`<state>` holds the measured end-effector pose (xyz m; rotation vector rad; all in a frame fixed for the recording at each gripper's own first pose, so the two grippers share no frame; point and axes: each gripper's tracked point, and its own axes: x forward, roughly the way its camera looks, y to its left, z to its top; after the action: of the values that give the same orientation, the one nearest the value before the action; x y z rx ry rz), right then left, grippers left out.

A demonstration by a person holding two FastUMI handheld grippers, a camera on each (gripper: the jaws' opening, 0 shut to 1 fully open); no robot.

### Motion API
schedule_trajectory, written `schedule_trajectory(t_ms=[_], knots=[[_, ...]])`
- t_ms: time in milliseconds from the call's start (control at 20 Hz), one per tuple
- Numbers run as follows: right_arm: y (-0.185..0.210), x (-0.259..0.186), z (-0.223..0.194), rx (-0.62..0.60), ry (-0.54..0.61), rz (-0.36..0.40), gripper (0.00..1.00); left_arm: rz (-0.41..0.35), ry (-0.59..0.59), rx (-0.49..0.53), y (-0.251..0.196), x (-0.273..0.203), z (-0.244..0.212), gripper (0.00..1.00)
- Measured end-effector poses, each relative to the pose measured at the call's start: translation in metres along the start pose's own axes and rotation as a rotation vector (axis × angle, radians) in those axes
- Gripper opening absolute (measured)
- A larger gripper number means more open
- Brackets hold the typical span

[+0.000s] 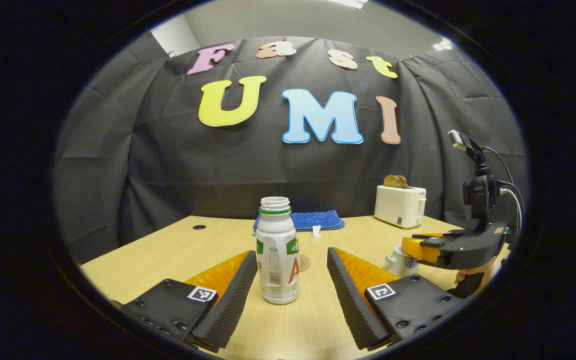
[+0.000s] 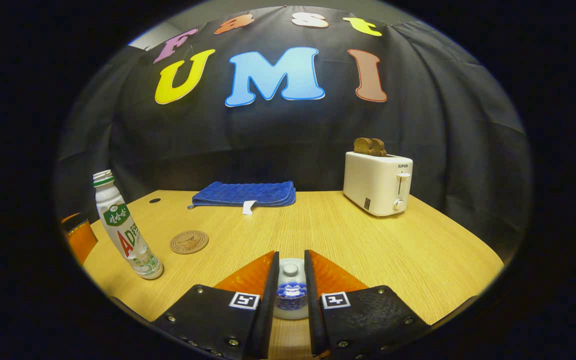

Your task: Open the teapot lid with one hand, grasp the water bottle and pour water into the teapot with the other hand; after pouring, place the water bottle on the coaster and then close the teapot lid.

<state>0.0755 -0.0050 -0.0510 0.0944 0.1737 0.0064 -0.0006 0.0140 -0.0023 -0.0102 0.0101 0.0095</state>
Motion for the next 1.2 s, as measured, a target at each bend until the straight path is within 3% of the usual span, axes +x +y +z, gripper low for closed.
schedule_trajectory(t_ms=[300,350,500,650,700,850,1200], knots=[[0.003,0.016,-0.009,-0.066,-0.005,0.004,0.31,-0.008,0.012,-0.005,-0.002,0.003,-0.006,0.99],[0.002,0.011,0.006,-0.062,-0.011,0.005,0.12,-0.010,0.016,-0.006,-0.004,0.004,-0.008,0.99],[0.003,0.005,0.002,-0.117,-0.006,-0.007,0.12,-0.012,0.016,-0.016,-0.002,0.004,-0.008,0.99],[0.000,0.006,0.004,-0.084,-0.020,-0.003,0.12,-0.010,0.022,-0.014,-0.001,0.005,-0.011,0.99],[0.002,0.007,0.003,-0.064,-0.022,0.001,0.00,-0.008,0.021,-0.011,0.000,0.004,-0.010,0.99],[0.004,0.005,0.008,-0.054,-0.037,0.010,0.00,0.003,0.017,-0.010,0.005,0.005,-0.009,0.98],[-0.009,-0.033,0.074,-0.026,-0.215,-0.001,0.00,0.009,0.036,-0.010,0.010,0.010,-0.020,0.98]])
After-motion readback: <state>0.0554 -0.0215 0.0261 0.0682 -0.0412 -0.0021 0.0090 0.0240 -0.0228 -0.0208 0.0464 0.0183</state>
